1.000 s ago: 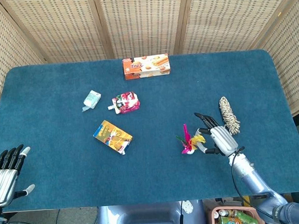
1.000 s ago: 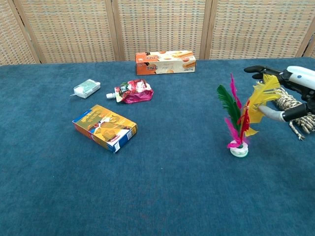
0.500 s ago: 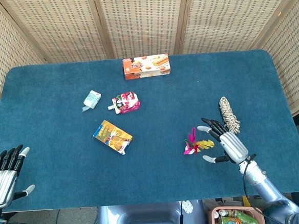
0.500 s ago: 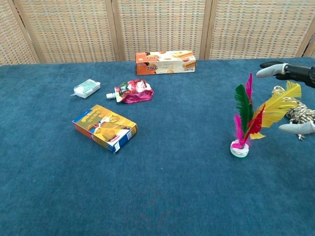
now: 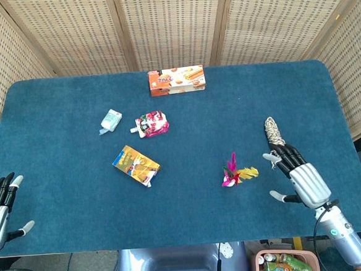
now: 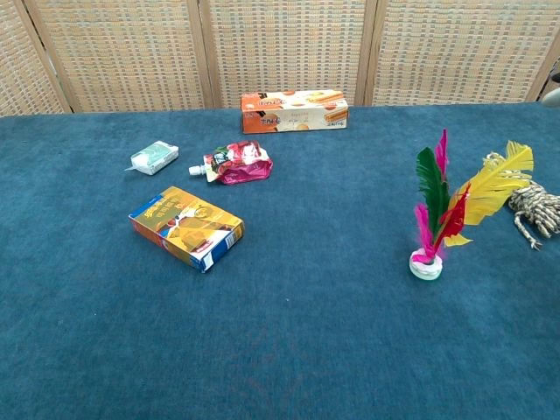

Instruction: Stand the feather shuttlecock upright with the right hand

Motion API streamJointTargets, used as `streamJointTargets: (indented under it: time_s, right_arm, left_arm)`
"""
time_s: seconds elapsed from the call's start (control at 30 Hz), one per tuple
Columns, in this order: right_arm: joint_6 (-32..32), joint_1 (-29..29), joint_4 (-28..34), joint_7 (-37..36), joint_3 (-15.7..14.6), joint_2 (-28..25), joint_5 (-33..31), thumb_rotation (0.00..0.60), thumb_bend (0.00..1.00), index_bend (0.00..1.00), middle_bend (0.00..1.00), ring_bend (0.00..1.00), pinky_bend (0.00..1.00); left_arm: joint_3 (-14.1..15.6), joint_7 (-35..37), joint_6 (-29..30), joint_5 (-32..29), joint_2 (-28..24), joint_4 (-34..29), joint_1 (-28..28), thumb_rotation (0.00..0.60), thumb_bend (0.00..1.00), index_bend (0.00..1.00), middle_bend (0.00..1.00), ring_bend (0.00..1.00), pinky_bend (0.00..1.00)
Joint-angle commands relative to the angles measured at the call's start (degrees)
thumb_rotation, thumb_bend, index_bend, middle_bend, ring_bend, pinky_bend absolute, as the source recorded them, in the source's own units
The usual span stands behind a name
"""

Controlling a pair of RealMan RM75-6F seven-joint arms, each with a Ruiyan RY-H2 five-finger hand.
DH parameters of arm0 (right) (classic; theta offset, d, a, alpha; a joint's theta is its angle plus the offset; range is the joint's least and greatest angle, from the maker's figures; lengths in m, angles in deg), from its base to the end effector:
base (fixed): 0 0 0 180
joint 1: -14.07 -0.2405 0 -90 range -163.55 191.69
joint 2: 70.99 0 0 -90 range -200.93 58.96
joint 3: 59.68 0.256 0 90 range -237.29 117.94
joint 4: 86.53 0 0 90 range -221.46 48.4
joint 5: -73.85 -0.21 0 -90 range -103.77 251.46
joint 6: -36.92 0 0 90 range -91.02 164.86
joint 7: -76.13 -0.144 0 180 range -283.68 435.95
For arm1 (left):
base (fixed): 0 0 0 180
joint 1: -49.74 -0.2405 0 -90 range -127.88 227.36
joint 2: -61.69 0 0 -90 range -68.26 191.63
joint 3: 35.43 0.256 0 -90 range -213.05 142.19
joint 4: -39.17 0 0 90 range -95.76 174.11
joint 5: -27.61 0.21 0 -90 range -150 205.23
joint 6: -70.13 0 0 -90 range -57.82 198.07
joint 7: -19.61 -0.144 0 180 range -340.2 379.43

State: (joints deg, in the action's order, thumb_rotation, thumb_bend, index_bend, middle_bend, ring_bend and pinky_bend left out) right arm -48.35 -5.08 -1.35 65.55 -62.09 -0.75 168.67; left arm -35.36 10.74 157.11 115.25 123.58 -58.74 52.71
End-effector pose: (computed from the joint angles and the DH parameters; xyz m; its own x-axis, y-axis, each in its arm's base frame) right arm -0.2625 -0.2325 0.1148 0.2773 -0.0496 0.9595 -0.8946 -0.3776 0.2390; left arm -0.2987 0.1591 0.1588 0.4857 0.0345 0.8735 0.8741 -0.0128 -0.4855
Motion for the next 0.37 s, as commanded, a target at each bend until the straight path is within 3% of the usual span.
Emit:
streamJointTargets:
  time_s: [0.03,0.37]
  right_arm:
    - [-5.1,6.1,3.7,12.0,-0.8,-2.7,-2.2,0.6,0.0,0.0,0.0,0.0,0.0]
    - [-9.2,10.6,1.8,17.7,0.0,0.8,-3.0,0.6,0.0,0.0,0.0,0.0,0.0]
  left_arm:
    - [-0.2,0.7,0.2,0.0,-0.1,0.4,-0.1,0.6,0.0,0.0,0.0,0.0,0.0]
    - [0.4,3.8,2.1,2.5,-1.0,1.4,-0.9,0.6,0.0,0.0,0.0,0.0,0.0]
